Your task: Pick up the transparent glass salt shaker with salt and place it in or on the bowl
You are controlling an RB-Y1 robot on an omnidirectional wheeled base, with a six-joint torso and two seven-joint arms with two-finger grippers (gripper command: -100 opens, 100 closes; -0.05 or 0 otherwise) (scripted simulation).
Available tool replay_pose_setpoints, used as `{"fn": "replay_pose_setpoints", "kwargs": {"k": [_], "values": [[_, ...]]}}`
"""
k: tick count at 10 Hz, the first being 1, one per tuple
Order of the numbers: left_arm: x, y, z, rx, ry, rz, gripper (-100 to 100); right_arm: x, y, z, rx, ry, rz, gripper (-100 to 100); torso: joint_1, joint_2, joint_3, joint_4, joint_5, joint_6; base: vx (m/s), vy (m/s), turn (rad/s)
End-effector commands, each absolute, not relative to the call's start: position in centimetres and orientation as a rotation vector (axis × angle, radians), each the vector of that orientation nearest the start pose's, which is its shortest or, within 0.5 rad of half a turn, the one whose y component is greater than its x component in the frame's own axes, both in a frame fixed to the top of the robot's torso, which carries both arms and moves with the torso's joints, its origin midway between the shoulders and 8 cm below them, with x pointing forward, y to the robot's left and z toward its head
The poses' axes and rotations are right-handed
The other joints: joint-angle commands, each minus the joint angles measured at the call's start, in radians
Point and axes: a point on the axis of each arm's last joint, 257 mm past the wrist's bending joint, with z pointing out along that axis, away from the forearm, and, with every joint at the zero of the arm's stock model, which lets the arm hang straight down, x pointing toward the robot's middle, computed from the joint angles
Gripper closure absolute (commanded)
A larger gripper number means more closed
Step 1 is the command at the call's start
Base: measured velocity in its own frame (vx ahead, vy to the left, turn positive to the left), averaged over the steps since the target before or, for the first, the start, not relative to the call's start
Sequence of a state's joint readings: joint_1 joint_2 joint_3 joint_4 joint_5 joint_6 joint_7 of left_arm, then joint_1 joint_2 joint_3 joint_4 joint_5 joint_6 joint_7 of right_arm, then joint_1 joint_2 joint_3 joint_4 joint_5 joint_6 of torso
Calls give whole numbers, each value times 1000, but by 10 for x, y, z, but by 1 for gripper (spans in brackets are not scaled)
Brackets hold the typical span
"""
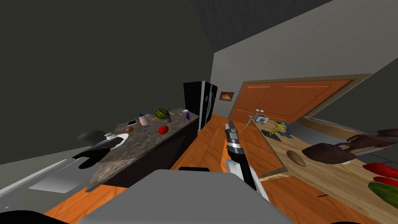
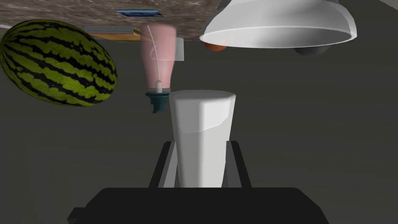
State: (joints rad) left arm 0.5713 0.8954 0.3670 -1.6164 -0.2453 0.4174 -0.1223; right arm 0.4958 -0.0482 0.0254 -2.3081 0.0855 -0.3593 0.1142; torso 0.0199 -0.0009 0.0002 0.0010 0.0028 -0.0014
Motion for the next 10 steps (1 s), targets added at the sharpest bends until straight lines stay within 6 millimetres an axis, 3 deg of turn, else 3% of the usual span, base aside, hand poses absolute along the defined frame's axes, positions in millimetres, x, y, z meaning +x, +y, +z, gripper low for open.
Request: {"fn": "replay_pose_setpoints", "kwargs": {"k": [1,8,9,10], "values": [[286,729,-213,-823,1734,502,100,364,-261,9,609,801,1138,0,0,0,0,0,0,0,91,221,71],[281,719,-223,-840,1757,487,100,364,-261,9,609,801,1138,0,-4,-3,-2,-1,0,0,96,159,68],[281,719,-223,-840,1757,489,-100,364,-261,9,609,801,1139,0,-9,0,0,0,0,1,10,16,-5],[281,719,-223,-840,1757,489,-100,364,-261,9,609,801,1139,0,-14,3,1,0,-2,1,5,7,0]]}}
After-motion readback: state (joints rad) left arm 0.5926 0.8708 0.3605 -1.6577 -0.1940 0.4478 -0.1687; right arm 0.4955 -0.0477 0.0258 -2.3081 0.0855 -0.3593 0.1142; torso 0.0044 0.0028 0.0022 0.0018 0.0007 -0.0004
